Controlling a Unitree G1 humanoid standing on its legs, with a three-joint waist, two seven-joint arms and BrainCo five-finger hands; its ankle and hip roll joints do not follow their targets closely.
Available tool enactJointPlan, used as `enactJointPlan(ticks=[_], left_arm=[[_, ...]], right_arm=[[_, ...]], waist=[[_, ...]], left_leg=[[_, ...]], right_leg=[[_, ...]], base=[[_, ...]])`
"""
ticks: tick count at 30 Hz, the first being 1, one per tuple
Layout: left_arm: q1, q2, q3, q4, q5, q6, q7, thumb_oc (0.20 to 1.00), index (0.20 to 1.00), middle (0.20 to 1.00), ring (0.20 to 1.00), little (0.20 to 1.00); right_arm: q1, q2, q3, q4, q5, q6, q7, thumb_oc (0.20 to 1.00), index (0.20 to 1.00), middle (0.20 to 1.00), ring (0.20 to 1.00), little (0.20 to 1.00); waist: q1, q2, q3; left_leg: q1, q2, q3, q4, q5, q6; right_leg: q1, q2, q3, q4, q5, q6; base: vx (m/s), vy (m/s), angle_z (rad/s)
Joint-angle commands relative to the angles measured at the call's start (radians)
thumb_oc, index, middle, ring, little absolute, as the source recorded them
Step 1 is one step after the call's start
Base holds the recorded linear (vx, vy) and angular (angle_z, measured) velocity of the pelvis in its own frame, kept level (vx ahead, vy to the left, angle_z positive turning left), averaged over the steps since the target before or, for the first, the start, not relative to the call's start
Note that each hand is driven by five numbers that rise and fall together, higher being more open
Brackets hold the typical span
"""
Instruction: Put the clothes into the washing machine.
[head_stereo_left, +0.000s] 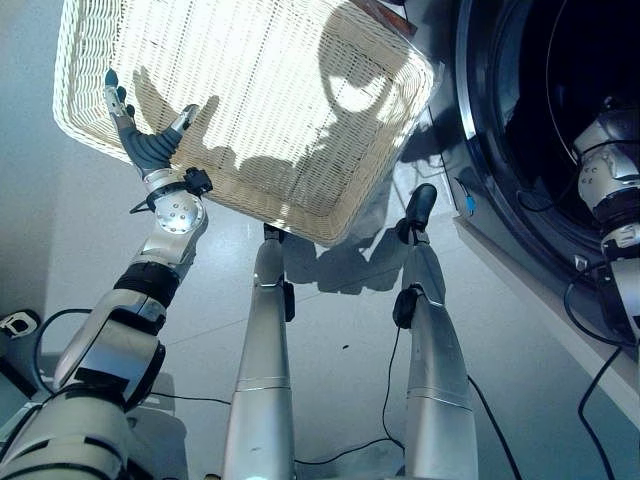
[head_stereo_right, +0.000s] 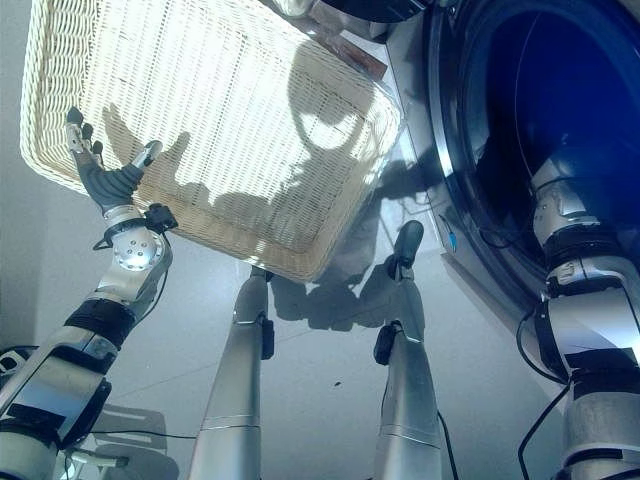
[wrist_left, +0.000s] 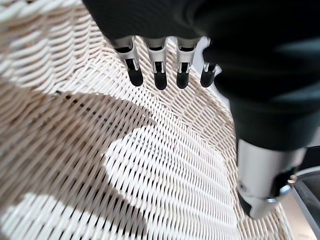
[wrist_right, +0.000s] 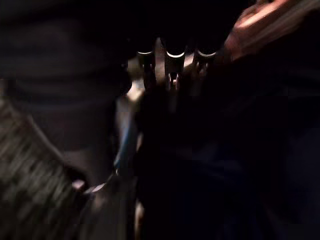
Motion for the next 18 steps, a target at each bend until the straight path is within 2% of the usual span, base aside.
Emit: enactJointPlan(ticks=[1,4,9,13,18], left_arm=[[0.000,-0.024,0.060,0.005,0.005,-0.036,0.009,1.000,1.000,1.000,1.000,1.000],[-0.006,-0.036,0.054,0.008,0.011,-0.047,0.016,1.000,1.000,1.000,1.000,1.000],[-0.017,-0.045,0.048,0.016,0.022,-0.065,0.032,1.000,1.000,1.000,1.000,1.000],[-0.002,-0.053,0.054,0.002,0.028,-0.065,0.040,1.000,1.000,1.000,1.000,1.000],[0.030,-0.087,0.063,-0.024,0.088,-0.050,0.045,1.000,1.000,1.000,1.000,1.000]], right_arm=[[-0.003,-0.088,0.103,-0.064,-0.290,0.122,-0.053,1.000,1.000,1.000,1.000,1.000],[0.008,-0.071,0.139,-0.088,-0.395,0.165,-0.057,1.000,1.000,1.000,1.000,1.000],[0.089,-0.039,0.134,-0.141,-0.492,0.109,-0.107,1.000,1.000,1.000,1.000,1.000],[0.140,-0.019,0.121,-0.208,-0.575,0.108,-0.114,1.000,1.000,1.000,1.000,1.000],[0.229,-0.003,0.122,-0.334,-0.750,0.132,-0.063,1.000,1.000,1.000,1.000,1.000]], waist=[[-0.007,0.051,-0.008],[-0.007,0.056,-0.008],[-0.020,0.058,-0.008],[-0.029,0.053,-0.008],[-0.042,0.038,-0.008]], left_leg=[[0.060,-0.034,-0.025,-0.076,-0.021,0.066],[0.053,-0.034,-0.022,-0.070,-0.022,0.067],[0.050,-0.036,-0.014,-0.066,-0.028,0.071],[0.058,-0.034,-0.012,-0.062,-0.032,0.073],[0.091,-0.028,0.000,-0.054,-0.035,0.080]], right_leg=[[0.025,0.012,-0.035,0.118,-0.116,0.088],[0.020,0.010,-0.034,0.125,-0.121,0.088],[0.014,0.011,-0.026,0.124,-0.119,0.091],[0.019,0.015,-0.019,0.122,-0.117,0.092],[0.051,0.012,-0.014,0.119,-0.113,0.096]], base=[[0.00,0.000,0.00],[0.00,0.007,-0.01],[0.00,0.000,0.00],[0.00,0.000,0.00],[-0.01,0.002,-0.01]])
